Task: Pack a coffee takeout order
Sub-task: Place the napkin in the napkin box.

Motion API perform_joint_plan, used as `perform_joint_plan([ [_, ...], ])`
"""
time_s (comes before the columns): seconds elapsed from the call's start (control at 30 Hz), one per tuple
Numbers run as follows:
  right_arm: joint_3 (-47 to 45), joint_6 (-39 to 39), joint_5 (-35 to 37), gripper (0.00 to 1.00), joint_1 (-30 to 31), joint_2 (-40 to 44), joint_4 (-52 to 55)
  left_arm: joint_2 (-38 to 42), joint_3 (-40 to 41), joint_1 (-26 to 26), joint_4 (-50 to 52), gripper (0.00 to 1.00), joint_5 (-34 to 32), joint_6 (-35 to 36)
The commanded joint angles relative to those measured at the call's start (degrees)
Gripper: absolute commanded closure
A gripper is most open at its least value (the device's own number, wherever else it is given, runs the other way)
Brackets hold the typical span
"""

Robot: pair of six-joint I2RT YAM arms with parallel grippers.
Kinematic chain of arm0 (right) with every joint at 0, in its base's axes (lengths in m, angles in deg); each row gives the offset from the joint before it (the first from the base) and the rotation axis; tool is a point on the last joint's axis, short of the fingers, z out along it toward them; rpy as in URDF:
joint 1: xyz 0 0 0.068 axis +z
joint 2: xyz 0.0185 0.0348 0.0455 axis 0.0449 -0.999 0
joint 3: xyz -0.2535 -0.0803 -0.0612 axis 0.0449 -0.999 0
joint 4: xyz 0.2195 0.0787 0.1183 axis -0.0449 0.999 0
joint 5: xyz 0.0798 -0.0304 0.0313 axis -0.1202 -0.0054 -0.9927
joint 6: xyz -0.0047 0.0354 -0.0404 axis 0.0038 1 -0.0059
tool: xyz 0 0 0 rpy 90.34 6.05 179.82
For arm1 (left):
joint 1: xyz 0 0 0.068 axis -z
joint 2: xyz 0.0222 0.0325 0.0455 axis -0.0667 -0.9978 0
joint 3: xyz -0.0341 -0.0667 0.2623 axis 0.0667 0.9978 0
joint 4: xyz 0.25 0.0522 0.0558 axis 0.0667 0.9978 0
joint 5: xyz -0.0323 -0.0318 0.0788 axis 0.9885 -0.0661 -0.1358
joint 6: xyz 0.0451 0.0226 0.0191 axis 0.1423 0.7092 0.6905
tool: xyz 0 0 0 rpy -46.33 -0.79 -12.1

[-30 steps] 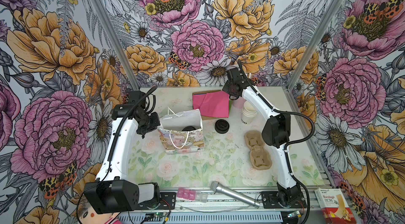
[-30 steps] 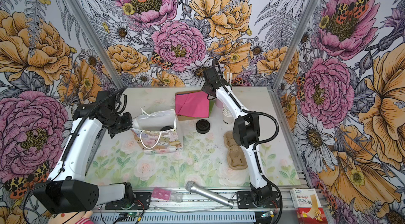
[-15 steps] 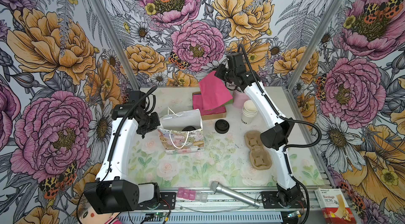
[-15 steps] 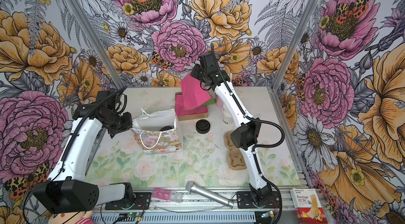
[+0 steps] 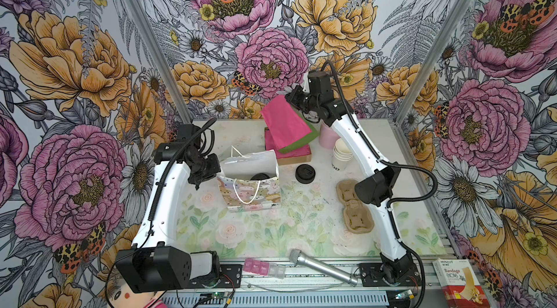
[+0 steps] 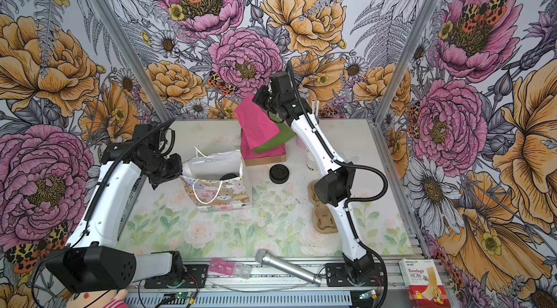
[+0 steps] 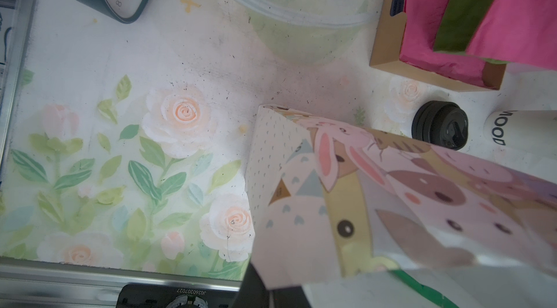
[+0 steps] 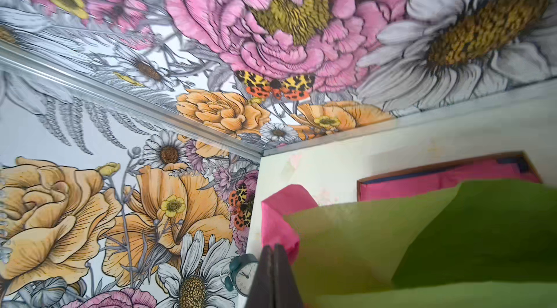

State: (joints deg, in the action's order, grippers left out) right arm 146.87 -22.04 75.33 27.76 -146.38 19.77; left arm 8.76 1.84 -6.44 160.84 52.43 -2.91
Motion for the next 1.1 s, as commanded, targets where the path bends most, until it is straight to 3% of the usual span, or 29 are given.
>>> perform_joint_plan([
  [0.0, -6.5, 4.5, -0.2, 1.00, 2.0, -3.7, 1.2, -1.3, -0.9, 0.9, -0.8, 0.94, -0.3, 0.3],
  [0.2, -15.1, 2.8, 2.9, 1.00, 2.2, -5.0, 1.3, -1.7, -1.1, 2.0, -0.8, 0.94, -0.7, -0.2],
  [0.33, -15.9, 0.1, 3.7, 0.91, 1.6, -5.8, 2.1, -1.7, -1.2, 2.4, -0.6, 0.94, -0.7, -0.4],
  [0.53, -16.7, -4.8, 4.7, 0.62, 0.1, -3.4, 2.7, -1.2, -1.4, 3.2, -0.6, 0.93, -1.1, -0.9],
  [0.6, -15.0, -7.1, 4.5, 0.48, -0.4, -2.3, 2.6, -0.9, -1.1, 3.2, -0.6, 0.93, -1.2, -1.0],
  [0.67, -13.0, -8.8, 4.5, 0.43, -0.8, -1.1, 2.6, -0.7, -0.8, 3.4, -0.6, 0.93, -1.1, -1.3],
  [0.73, -11.2, -10.5, 4.8, 0.24, -0.8, 0.7, 2.6, -0.7, -0.6, 3.6, -0.6, 0.93, -1.2, -1.3],
  [0.8, -10.4, -12.1, 4.8, 0.12, -0.8, 2.5, 2.6, -0.8, -0.6, 3.7, -0.6, 0.93, -1.2, -1.5],
  [0.93, -11.8, -14.7, 2.3, 0.10, -0.6, 5.6, 2.7, -1.0, -0.7, 3.8, -0.6, 0.93, -1.5, -1.3],
  [1.07, -19.8, -17.8, 1.8, 0.10, 0.8, 10.5, 3.1, -0.6, -0.9, 3.7, -0.5, 0.94, -2.2, -1.2],
])
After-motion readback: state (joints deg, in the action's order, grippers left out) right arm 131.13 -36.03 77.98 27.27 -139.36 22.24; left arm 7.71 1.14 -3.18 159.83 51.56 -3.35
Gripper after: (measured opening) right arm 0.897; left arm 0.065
